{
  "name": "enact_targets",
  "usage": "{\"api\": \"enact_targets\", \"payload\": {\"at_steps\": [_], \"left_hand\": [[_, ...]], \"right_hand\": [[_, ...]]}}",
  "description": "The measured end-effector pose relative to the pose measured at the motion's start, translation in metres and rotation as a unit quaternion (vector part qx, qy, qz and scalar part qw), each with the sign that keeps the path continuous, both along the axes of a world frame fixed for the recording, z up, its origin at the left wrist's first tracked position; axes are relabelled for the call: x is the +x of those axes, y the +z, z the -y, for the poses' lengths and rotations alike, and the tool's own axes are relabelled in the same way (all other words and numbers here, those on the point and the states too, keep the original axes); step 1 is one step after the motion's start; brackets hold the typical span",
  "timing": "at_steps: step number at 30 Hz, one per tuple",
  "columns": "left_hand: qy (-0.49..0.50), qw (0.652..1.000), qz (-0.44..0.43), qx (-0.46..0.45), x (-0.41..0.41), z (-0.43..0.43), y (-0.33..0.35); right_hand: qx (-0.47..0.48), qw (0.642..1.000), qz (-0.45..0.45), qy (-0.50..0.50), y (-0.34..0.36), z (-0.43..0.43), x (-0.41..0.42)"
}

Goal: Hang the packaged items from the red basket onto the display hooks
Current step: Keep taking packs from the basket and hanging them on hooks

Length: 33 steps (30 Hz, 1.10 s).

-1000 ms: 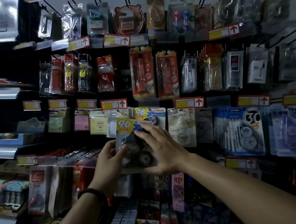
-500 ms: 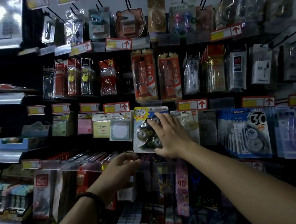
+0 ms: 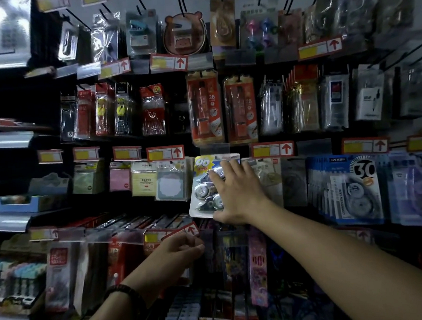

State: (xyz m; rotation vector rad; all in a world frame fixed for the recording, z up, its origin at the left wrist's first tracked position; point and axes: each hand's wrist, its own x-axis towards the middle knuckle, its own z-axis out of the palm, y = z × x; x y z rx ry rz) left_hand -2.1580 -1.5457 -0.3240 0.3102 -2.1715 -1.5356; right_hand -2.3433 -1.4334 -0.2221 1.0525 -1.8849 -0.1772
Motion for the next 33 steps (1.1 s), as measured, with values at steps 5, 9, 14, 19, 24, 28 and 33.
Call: {"api": "enact_targets", "payload": {"at_steps": [5, 9, 14, 19, 24, 28, 33], "left_hand": [[0.001, 0.999, 0.026, -0.027, 0.006, -0.004, 0.001], [0.021, 0.998, 0.047, -0.038, 0.010, -0.011, -0.004], [-0.006, 0.997, 0.081, -0.001, 0.020, -0.006, -0.045], [0.011, 0.994, 0.104, 0.026, 0.036, -0.009, -0.123], [0.048, 0.977, 0.180, -0.101, 0.057, -0.023, -0.255], [0.036, 0.938, 0.277, -0.205, 0.069, -0.052, -0.353], [0.015, 0.918, 0.366, -0.150, 0.070, -0.081, -0.452]], "right_hand": [[0.035, 0.997, 0.056, -0.028, 0.001, 0.002, -0.005], [0.021, 0.994, 0.107, -0.029, -0.008, -0.001, 0.005], [-0.015, 0.991, 0.129, 0.042, -0.035, -0.020, 0.016], [-0.061, 0.972, 0.185, 0.130, -0.101, -0.041, 0.020], [-0.042, 0.934, 0.302, 0.186, -0.221, -0.063, 0.029], [0.049, 0.901, 0.398, 0.168, -0.338, -0.081, 0.034], [0.129, 0.840, 0.516, 0.106, -0.491, -0.102, 0.045]]}}
